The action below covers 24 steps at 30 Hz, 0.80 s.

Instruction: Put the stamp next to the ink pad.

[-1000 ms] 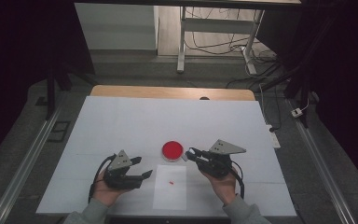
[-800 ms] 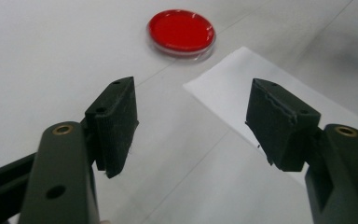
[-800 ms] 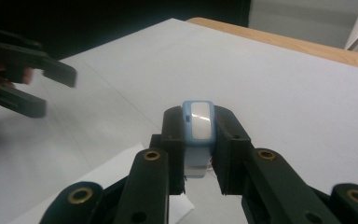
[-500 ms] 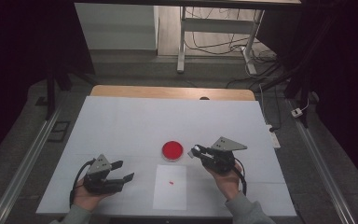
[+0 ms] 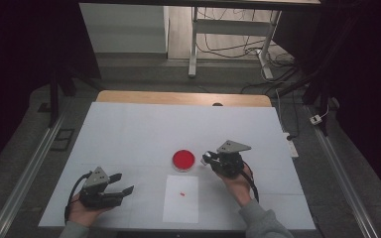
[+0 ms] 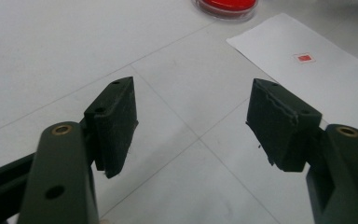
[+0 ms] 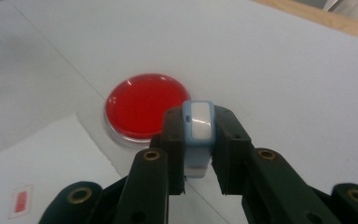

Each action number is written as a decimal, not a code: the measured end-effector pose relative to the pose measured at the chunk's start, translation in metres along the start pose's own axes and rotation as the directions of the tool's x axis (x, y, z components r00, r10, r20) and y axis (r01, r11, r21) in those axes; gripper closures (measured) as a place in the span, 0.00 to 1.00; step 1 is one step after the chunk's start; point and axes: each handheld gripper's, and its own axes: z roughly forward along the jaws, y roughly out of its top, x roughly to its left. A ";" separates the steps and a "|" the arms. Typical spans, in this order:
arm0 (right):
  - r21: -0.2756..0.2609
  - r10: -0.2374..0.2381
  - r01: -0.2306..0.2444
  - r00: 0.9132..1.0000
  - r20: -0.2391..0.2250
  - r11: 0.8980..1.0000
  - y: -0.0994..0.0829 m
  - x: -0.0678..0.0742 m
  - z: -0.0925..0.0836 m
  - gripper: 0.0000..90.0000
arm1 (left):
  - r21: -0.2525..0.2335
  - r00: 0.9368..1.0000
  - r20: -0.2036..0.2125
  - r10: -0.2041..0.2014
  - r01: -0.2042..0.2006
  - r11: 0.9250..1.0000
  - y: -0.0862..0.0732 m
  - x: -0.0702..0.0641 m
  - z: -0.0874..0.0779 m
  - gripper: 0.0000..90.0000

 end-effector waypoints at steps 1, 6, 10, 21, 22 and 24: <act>0.007 -0.001 0.001 1.000 0.004 1.000 -0.001 -0.001 0.003 0.83 | 0.001 1.000 -0.004 -0.002 0.002 1.000 -0.001 0.001 0.000 0.37; 0.043 0.006 -0.006 1.000 0.005 0.999 -0.003 -0.003 0.012 0.83 | -0.005 1.000 -0.018 -0.014 0.014 1.000 -0.003 0.003 -0.002 0.37; 0.055 0.001 -0.001 1.000 0.006 0.998 -0.004 -0.003 0.016 0.83 | 0.001 1.000 -0.015 -0.007 0.008 1.000 -0.003 0.002 -0.001 0.37; 0.062 -0.012 0.012 1.000 0.011 0.998 -0.005 -0.003 0.022 0.76 | 0.015 1.000 -0.014 0.000 0.000 1.000 -0.003 0.000 0.003 0.36; 0.060 -0.014 0.012 1.000 0.017 0.998 -0.006 -0.003 0.022 0.70 | 0.015 1.000 -0.014 0.000 0.000 1.000 -0.004 0.000 0.003 0.36; 0.032 -0.020 0.019 1.000 0.012 0.999 -0.005 -0.004 0.020 0.58 | 0.011 1.000 -0.017 -0.002 0.002 1.000 -0.004 0.001 0.003 0.36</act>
